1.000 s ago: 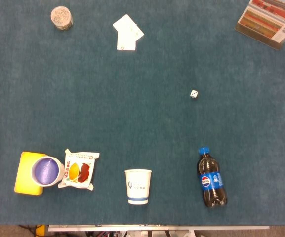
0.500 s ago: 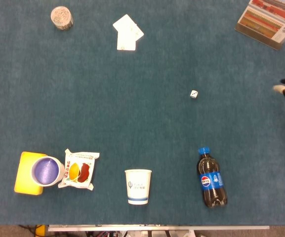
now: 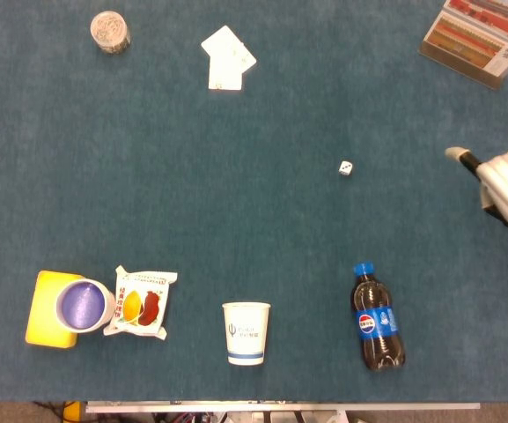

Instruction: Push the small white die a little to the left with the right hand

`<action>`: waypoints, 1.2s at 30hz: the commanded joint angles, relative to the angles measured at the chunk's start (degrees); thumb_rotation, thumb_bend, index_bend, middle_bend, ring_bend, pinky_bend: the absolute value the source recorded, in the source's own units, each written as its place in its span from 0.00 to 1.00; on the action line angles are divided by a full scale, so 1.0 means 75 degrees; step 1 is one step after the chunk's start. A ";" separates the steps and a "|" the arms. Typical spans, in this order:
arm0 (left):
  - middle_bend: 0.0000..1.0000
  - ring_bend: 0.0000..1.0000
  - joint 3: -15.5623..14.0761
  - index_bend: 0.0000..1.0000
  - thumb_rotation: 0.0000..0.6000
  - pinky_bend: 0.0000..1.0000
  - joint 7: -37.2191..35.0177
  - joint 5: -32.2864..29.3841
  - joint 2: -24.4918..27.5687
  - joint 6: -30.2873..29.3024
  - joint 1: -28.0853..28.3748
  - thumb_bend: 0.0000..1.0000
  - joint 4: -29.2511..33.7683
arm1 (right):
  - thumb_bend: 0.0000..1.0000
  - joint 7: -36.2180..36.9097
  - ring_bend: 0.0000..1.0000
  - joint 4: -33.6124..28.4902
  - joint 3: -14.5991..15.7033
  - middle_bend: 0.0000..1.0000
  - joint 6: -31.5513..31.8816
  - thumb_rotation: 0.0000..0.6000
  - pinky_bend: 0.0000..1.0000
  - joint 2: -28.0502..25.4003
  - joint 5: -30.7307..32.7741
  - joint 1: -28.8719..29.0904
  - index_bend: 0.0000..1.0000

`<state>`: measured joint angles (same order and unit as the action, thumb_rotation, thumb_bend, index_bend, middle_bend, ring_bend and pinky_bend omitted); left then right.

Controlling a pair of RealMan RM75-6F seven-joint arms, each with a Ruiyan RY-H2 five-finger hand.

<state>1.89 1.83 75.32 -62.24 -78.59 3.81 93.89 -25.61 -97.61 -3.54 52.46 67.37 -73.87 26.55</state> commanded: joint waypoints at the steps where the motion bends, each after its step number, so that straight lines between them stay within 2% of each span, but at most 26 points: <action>1: 0.12 0.04 -0.0003 0.27 1.00 0.25 -0.0001 0.0010 -0.0004 0.0002 -0.0003 0.15 -0.0004 | 1.00 -0.0466 0.86 -0.0119 -0.0073 1.00 -0.0312 1.00 1.00 0.0054 0.0387 0.0340 0.24; 5: 0.12 0.04 0.0004 0.27 1.00 0.25 -0.0010 0.0013 -0.0011 0.0007 -0.0006 0.15 -0.0008 | 1.00 -0.1159 0.93 -0.0238 -0.0100 1.00 -0.0662 1.00 1.00 0.0110 0.1159 0.0735 0.29; 7: 0.13 0.04 0.0003 0.27 1.00 0.25 -0.0024 0.0016 -0.0016 0.0011 -0.0011 0.15 -0.0018 | 1.00 -0.1469 0.95 -0.0335 -0.0088 1.00 -0.0970 1.00 1.00 0.0109 0.1827 0.1010 0.30; 12: 0.13 0.04 -0.0010 0.27 1.00 0.25 -0.0035 0.0007 -0.0028 0.0038 -0.0025 0.15 -0.0040 | 1.00 -0.2069 0.97 -0.0374 -0.0022 1.00 -0.1333 1.00 1.00 0.0262 0.3224 0.1761 0.30; 15: 0.13 0.04 -0.0014 0.27 1.00 0.25 -0.0052 0.0004 -0.0035 0.0049 -0.0032 0.15 -0.0056 | 1.00 -0.2179 0.97 -0.0312 0.0018 1.00 -0.1369 1.00 1.00 0.0469 0.3623 0.2089 0.31; 20: 0.13 0.04 -0.0029 0.27 1.00 0.25 -0.0105 0.0008 -0.0037 0.0056 -0.0059 0.15 -0.0084 | 1.00 -0.2073 0.98 -0.0112 0.0099 1.00 -0.1484 1.00 1.00 0.0886 0.3836 0.2483 0.31; 26: 0.13 0.04 -0.0054 0.27 1.00 0.25 -0.0194 -0.0003 -0.0014 0.0061 -0.0111 0.15 -0.0114 | 1.00 -0.1628 1.00 0.0161 0.0091 1.00 -0.1589 1.00 1.00 0.1297 0.3692 0.2737 0.31; 36: 0.13 0.04 -0.0074 0.27 1.00 0.25 -0.0281 0.0008 -0.0014 0.0056 -0.0166 0.15 -0.0160 | 1.00 -0.1247 1.00 0.0398 0.0269 1.00 -0.1565 1.00 1.00 0.1480 0.3685 0.3018 0.31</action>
<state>1.33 -0.26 75.37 -62.33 -78.20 2.56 92.73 -35.08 -94.73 -1.63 40.66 78.39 -46.25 49.08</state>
